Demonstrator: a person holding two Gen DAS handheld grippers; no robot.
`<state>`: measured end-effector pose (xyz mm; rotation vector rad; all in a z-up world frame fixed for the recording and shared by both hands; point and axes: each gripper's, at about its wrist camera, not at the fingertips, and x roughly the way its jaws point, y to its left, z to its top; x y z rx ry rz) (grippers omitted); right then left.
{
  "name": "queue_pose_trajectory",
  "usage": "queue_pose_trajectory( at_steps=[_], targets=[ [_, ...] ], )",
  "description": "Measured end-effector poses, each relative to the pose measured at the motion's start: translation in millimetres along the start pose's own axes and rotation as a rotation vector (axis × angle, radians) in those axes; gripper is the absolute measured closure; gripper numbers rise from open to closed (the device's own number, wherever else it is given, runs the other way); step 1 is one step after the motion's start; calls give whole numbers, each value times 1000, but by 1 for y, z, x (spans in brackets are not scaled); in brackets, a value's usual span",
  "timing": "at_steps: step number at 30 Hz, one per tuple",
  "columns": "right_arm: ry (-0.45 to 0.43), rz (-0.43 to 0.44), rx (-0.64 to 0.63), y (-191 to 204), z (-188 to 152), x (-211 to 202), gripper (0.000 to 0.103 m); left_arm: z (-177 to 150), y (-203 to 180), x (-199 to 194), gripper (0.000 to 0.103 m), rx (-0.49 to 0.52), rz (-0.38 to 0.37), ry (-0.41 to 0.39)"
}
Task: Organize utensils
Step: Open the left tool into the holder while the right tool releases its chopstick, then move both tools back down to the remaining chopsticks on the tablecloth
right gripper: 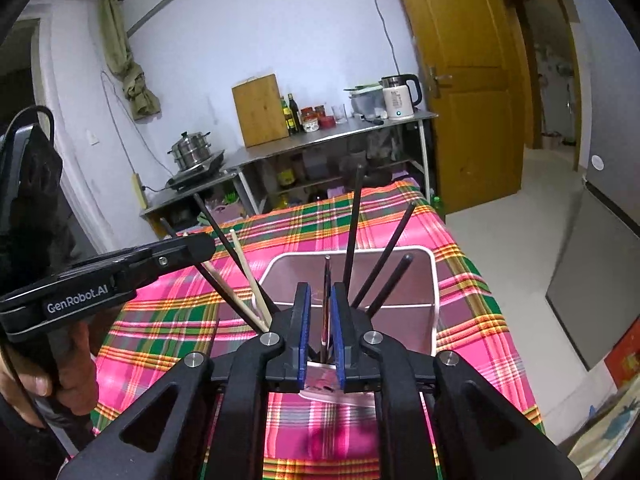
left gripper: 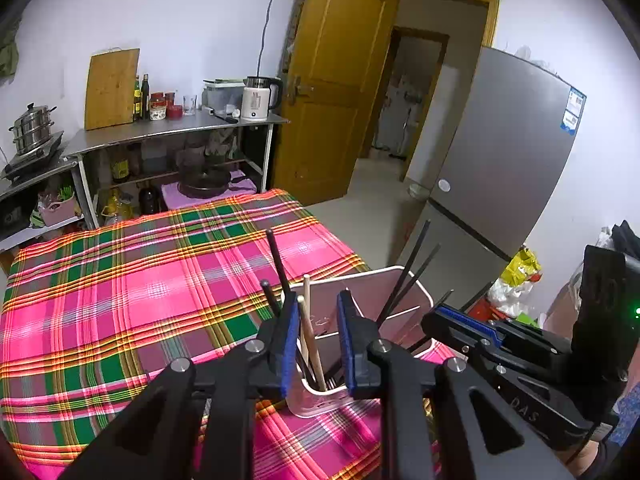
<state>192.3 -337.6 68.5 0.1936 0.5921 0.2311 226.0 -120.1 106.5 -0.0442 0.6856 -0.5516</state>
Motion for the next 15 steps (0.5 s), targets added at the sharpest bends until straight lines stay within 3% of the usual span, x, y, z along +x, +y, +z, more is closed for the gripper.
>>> queue_pose_trajectory(
  at_steps=[4,15],
  targets=[
    [-20,-1,-3,0,2,-11,93,1,1,-15,75,3,10,-32],
    [-61,17,-22,7,3,-34,92,-8,21,-55,71,-38,30,-96]
  ],
)
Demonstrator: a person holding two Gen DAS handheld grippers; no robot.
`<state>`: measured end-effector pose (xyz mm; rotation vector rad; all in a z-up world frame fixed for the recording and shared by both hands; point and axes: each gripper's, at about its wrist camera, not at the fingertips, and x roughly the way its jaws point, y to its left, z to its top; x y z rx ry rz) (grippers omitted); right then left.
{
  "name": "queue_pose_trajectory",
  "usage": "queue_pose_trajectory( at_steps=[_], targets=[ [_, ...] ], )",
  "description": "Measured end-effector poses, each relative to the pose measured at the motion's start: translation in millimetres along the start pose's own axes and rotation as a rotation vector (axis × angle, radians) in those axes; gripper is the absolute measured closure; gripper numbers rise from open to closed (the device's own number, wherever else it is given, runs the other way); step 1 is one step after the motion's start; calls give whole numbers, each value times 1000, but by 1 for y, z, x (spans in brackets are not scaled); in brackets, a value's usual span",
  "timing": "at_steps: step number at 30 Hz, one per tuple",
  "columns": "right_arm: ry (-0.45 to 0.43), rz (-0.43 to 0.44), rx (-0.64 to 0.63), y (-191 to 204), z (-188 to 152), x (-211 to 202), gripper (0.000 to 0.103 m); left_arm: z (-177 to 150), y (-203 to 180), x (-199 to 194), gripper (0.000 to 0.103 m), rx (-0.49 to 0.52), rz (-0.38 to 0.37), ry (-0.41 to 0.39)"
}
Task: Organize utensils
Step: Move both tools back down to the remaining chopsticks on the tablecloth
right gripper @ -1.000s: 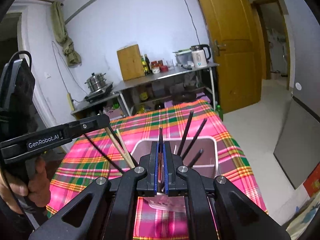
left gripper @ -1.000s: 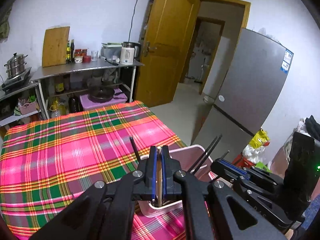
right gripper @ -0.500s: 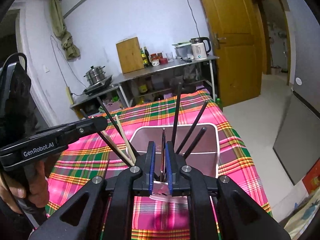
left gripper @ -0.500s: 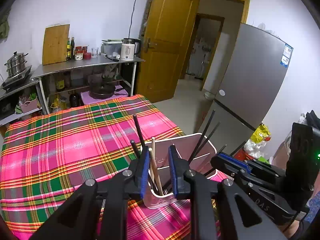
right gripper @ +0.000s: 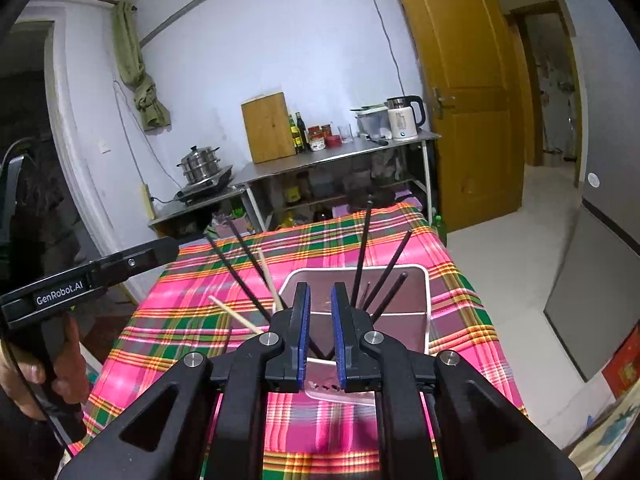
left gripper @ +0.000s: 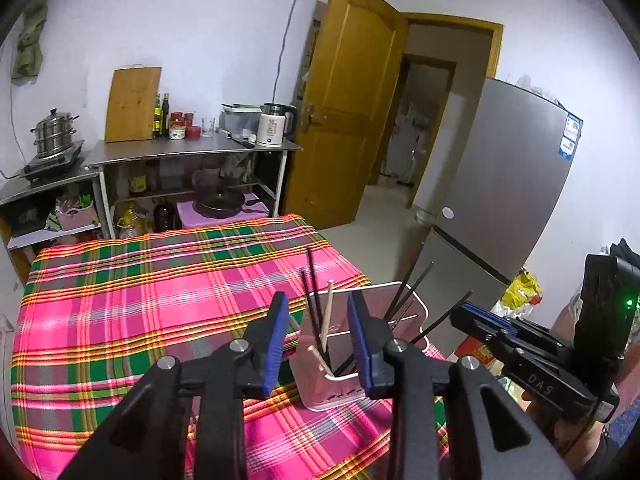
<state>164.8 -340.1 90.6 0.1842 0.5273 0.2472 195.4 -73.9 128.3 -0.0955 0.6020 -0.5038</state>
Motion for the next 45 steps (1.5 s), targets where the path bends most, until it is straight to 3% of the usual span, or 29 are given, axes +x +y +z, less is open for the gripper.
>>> queue_pose_trajectory(
  at_steps=[10,21,33,45],
  targets=[
    [39,43,-35,19,-25,-4,92,-42,34,-26,71,-62,70,12],
    [114,107,-96,50,-54,8,92,-103,69,-27,71,-169,145,101],
    [210,136,-132,62,-84,33,92,-156,93,19,71,-236,191,241],
    [303,162,-150,73,-106,67,92,-183,109,62,71,-243,245,329]
  ],
)
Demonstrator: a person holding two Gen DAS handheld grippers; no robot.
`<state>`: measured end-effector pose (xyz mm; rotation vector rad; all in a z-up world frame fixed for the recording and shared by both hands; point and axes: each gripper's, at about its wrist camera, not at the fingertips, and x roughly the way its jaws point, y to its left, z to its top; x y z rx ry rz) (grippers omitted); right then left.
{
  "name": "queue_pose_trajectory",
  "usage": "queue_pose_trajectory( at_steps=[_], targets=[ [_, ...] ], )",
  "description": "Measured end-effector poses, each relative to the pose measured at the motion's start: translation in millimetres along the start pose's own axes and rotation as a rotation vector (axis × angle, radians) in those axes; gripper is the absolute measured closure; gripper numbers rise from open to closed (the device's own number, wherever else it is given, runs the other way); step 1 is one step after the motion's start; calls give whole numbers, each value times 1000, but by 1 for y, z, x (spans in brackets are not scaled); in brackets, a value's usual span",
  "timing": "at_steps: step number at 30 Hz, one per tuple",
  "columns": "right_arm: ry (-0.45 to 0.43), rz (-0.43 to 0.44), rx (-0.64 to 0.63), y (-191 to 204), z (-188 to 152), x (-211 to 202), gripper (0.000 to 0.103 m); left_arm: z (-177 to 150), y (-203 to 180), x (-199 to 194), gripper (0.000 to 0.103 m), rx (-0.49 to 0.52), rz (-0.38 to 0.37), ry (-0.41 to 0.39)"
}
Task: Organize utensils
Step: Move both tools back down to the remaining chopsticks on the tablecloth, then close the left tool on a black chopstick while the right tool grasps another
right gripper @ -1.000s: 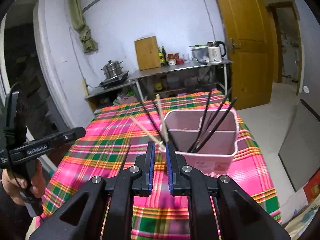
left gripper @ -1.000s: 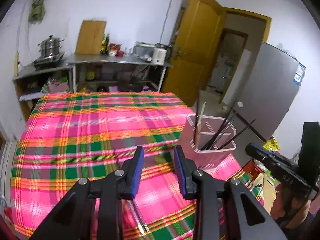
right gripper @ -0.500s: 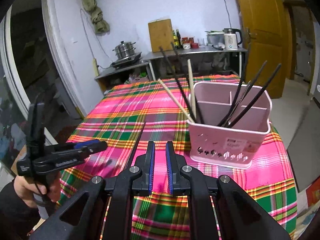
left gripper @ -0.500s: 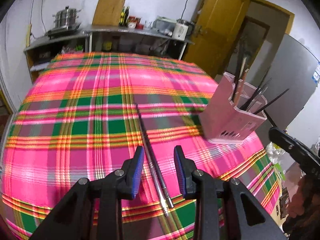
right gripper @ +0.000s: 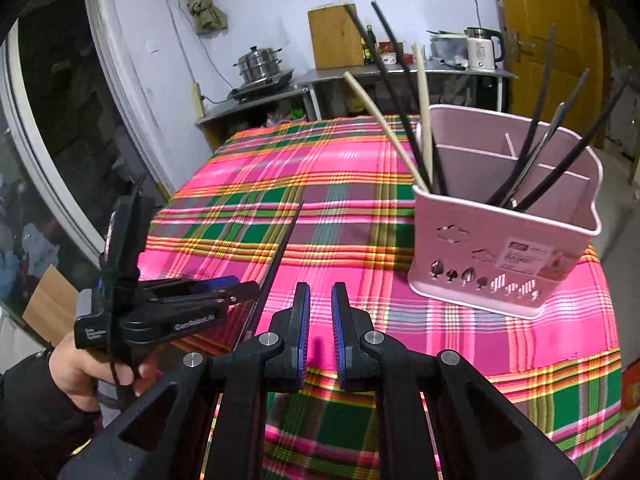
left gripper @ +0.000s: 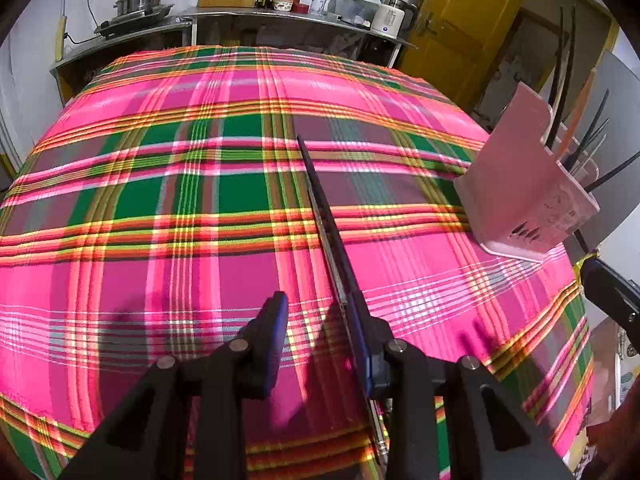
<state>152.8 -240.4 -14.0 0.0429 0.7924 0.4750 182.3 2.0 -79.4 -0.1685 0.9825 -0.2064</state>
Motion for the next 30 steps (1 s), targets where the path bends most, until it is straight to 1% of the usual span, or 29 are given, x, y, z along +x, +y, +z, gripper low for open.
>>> queue_pose_trajectory(
  at_steps=[6,10,12,13,14,15,17,19,23,28,30],
  targets=[
    [15,8,6,-2,0,9,92,1,-4,3,70,33,37,-24],
    [22,11,8,-1,-2,12,92,1,-20,8,70,113,127,-30],
    [24,12,9,0,-2,13,92,1,-21,9,75,124,145,-38],
    [26,13,8,0,-3,13,92,1,-19,8,80,113,146,-42],
    [26,13,7,1,-2,13,92,2,-15,7,89,101,151,-44],
    [26,13,6,2,-2,13,92,2,-10,6,93,89,155,-44],
    [28,16,4,2,-1,14,92,2,1,3,95,61,150,-43],
    [31,22,4,4,0,17,92,0,12,-1,96,40,165,-47],
    [49,40,1,10,0,29,92,-2,40,-8,96,-32,176,-53],
    [76,60,-16,21,2,49,92,-2,62,-13,96,-92,171,-57],
    [90,67,-20,25,4,60,92,0,67,-12,96,-110,152,-55]
  ],
)
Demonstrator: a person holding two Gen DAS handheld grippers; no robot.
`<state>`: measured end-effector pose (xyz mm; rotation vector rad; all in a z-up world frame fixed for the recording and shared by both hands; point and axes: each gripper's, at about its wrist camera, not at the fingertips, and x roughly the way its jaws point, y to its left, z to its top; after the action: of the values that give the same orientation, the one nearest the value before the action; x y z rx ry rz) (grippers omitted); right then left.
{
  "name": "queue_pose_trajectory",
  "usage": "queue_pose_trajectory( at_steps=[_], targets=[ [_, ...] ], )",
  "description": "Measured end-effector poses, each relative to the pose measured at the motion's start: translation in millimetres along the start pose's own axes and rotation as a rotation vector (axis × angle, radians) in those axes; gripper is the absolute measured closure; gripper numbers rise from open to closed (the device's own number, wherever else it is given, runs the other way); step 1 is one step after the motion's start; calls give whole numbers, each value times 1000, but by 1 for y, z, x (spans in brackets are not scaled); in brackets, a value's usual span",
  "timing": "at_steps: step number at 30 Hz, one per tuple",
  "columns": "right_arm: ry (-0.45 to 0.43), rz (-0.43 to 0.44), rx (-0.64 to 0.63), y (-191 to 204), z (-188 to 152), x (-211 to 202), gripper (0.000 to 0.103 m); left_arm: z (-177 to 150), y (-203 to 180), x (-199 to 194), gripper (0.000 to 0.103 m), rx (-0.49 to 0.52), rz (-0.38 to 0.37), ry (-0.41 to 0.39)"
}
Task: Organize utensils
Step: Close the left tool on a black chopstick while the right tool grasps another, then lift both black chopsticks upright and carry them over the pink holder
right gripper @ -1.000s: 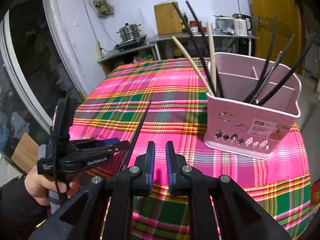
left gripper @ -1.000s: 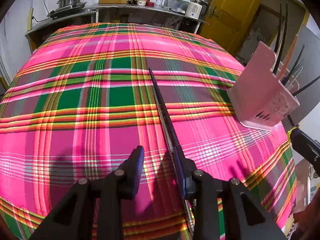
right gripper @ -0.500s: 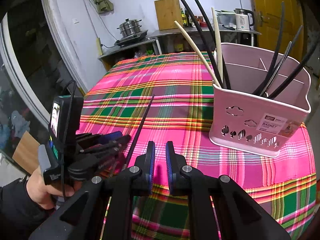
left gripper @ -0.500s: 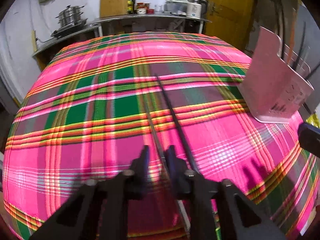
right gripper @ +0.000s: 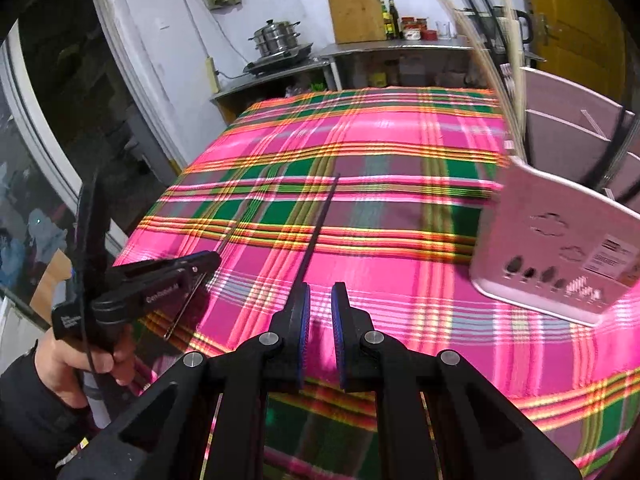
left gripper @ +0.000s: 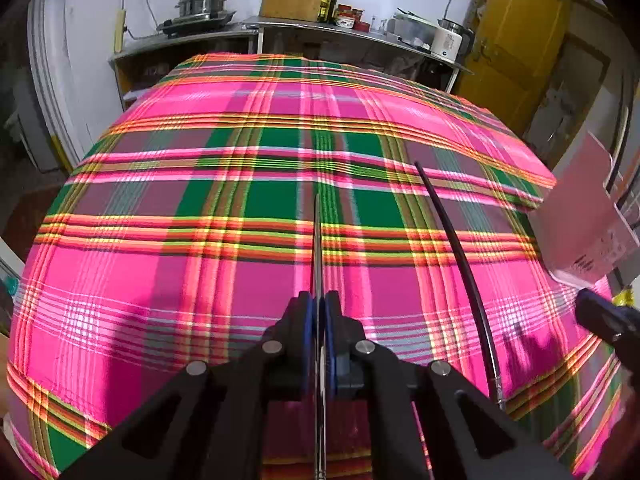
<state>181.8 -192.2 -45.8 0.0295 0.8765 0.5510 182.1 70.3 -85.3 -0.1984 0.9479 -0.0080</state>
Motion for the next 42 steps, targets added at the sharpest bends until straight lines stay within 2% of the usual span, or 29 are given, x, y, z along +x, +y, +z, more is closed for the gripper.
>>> queue_pose_trajectory(
  at_steps=[6,14,21,28,38,42],
  targets=[
    [27,-5,-5,4,12,26,92,11,-1,7,94,31,-32,26],
    [51,-13,-11,10,32,57,92,32,-7,21,93,118,-27,39],
    [81,-30,-18,14,38,80,92,46,-5,30,93,121,-41,30],
    [135,-59,-28,13,35,97,92,44,-1,28,93,120,-57,14],
    [158,-109,-69,20,45,107,92,38,0,23,93,131,-52,28],
    [156,-108,-66,20,47,108,93,36,-6,23,93,165,-21,20]
  ],
)
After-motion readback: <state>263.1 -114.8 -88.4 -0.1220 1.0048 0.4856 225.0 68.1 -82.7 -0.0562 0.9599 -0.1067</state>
